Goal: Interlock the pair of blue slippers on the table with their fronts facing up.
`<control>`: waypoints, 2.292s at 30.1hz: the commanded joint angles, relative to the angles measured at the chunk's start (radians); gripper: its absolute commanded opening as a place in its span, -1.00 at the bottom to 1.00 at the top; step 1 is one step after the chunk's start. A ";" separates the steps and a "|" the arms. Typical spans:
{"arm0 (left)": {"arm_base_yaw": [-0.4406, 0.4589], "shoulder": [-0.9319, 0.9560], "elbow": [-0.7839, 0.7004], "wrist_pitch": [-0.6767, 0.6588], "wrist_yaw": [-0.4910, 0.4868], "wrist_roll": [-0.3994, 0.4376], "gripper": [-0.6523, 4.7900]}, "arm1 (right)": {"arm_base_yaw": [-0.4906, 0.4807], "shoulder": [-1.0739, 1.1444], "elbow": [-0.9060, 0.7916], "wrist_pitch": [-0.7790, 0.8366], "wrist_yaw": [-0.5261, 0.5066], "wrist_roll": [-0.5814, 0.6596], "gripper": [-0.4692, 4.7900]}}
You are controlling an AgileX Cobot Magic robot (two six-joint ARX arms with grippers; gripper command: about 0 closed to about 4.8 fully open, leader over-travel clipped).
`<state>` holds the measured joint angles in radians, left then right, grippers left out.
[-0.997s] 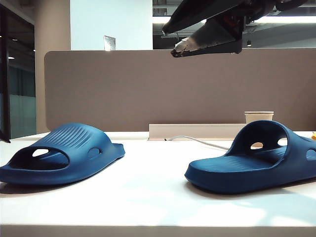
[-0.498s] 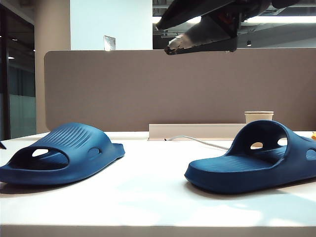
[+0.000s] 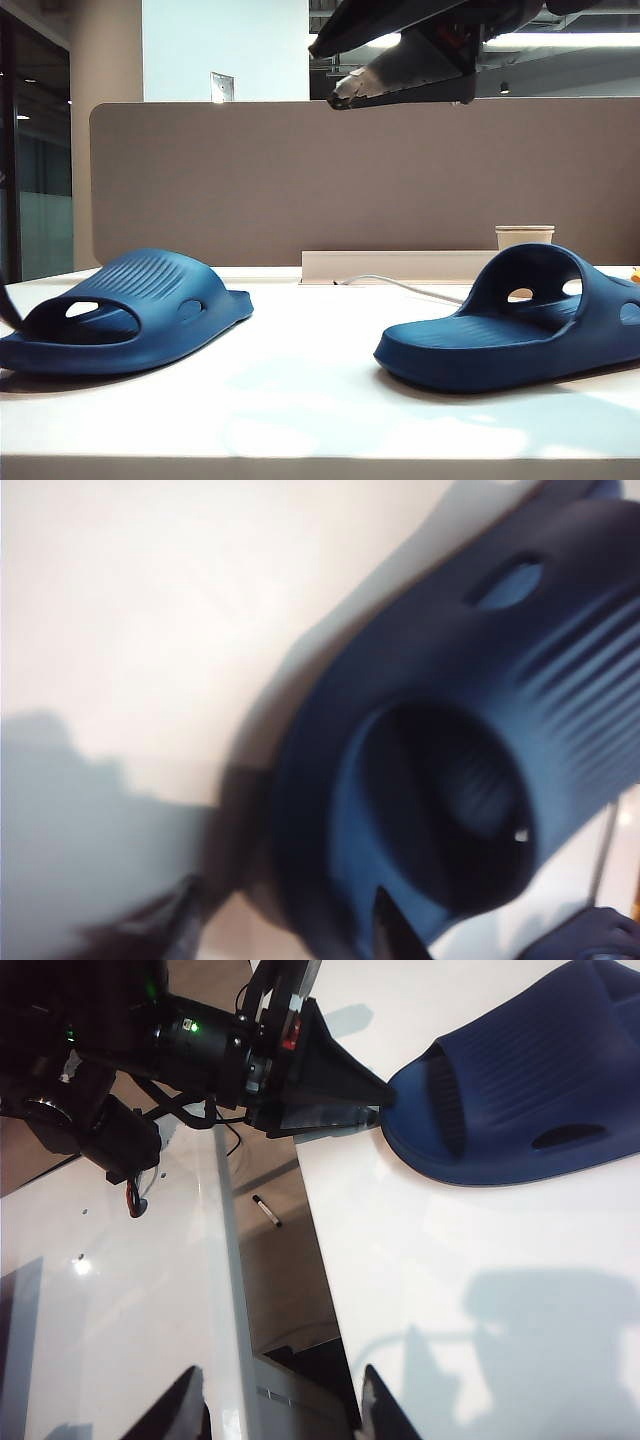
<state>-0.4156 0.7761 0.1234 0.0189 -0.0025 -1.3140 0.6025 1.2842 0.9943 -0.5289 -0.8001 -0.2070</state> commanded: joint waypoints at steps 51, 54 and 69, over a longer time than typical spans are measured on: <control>-0.003 0.279 0.002 0.288 -0.001 -0.022 -0.35 | 0.002 -0.002 0.002 0.040 0.088 0.013 -0.07; -0.003 0.279 0.002 0.299 -0.001 -0.017 -0.36 | 0.002 -0.002 0.002 0.040 0.135 0.013 -0.07; -0.003 0.277 0.048 0.347 0.080 0.197 -0.71 | 0.002 -0.002 0.002 0.040 0.249 0.043 -0.07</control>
<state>-0.4183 1.0561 0.1520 0.3695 0.0502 -1.1782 0.6029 1.2850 0.9943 -0.4984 -0.5552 -0.1776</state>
